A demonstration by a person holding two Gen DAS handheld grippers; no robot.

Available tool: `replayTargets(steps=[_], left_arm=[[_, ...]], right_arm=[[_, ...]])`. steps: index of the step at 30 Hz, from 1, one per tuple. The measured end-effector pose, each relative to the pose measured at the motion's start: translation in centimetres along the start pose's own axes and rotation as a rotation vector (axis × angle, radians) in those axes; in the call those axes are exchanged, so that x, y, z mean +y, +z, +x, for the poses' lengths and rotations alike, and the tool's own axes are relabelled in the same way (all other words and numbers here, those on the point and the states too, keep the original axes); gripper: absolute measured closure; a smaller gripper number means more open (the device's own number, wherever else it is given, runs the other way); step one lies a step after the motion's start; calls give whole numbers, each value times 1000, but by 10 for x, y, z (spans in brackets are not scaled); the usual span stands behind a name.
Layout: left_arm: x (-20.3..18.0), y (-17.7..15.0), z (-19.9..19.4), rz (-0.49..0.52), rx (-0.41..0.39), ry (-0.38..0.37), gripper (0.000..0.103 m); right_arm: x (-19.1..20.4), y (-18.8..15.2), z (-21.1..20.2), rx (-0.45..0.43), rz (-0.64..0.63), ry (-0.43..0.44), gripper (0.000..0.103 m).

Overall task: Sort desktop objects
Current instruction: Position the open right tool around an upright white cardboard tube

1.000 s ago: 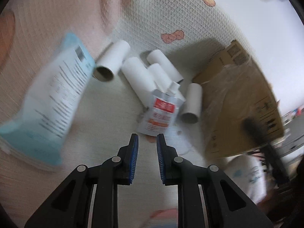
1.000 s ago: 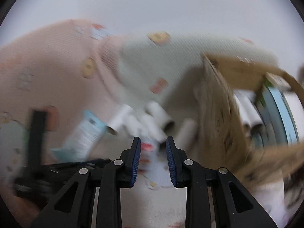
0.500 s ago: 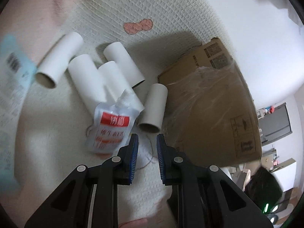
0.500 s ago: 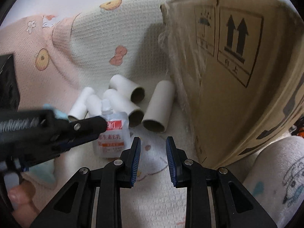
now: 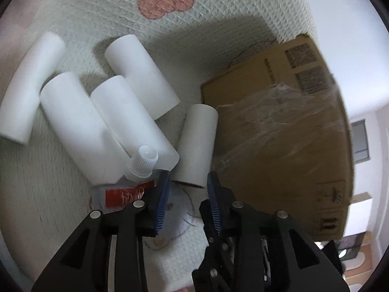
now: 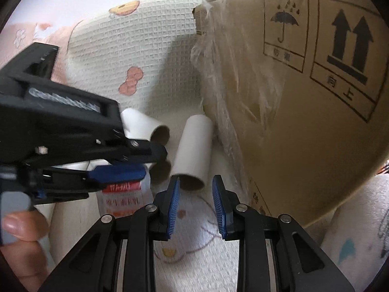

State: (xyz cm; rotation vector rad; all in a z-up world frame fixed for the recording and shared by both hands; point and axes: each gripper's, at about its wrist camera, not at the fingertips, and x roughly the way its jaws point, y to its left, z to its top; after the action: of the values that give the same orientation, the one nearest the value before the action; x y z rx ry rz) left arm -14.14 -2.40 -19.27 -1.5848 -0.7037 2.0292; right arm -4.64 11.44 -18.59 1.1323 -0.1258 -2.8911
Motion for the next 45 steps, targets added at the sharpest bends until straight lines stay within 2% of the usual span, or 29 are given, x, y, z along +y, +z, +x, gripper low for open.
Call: replayTargets(steps=[3, 7, 11, 13, 16, 19, 26, 31, 38, 41, 45], left_arm=[[-3, 6, 11, 8, 52, -34, 63], [1, 14, 17, -70, 76, -75, 60], [1, 22, 20, -107, 81, -9, 60], [-2, 24, 23, -91, 94, 44, 60], [-10, 28, 31, -53, 142, 85, 60], [-12, 32, 38, -46, 177, 96, 60], [-4, 36, 50, -74, 230, 50, 60], [-8, 32, 46, -7, 200, 61, 61], [-1, 21, 26, -6, 150, 34, 62], [2, 12, 11, -34, 108, 13, 63], [-1, 2, -11, -11, 42, 12, 63]], right_arm=[[0, 0, 3, -15, -6, 10, 79], [-5, 0, 10, 0, 23, 17, 69], [-8, -1, 15, 11, 38, 33, 68], [-8, -2, 16, 15, 32, 22, 68], [-9, -2, 20, 23, 37, 26, 67], [-11, -3, 26, 39, 43, 29, 67], [-16, -2, 36, 69, 62, 54, 67], [-17, -4, 35, 75, 33, 59, 67], [-19, -8, 18, 68, 15, 112, 67], [-17, -9, 6, 46, -11, 130, 67], [-16, -6, -11, 26, -25, 166, 67]])
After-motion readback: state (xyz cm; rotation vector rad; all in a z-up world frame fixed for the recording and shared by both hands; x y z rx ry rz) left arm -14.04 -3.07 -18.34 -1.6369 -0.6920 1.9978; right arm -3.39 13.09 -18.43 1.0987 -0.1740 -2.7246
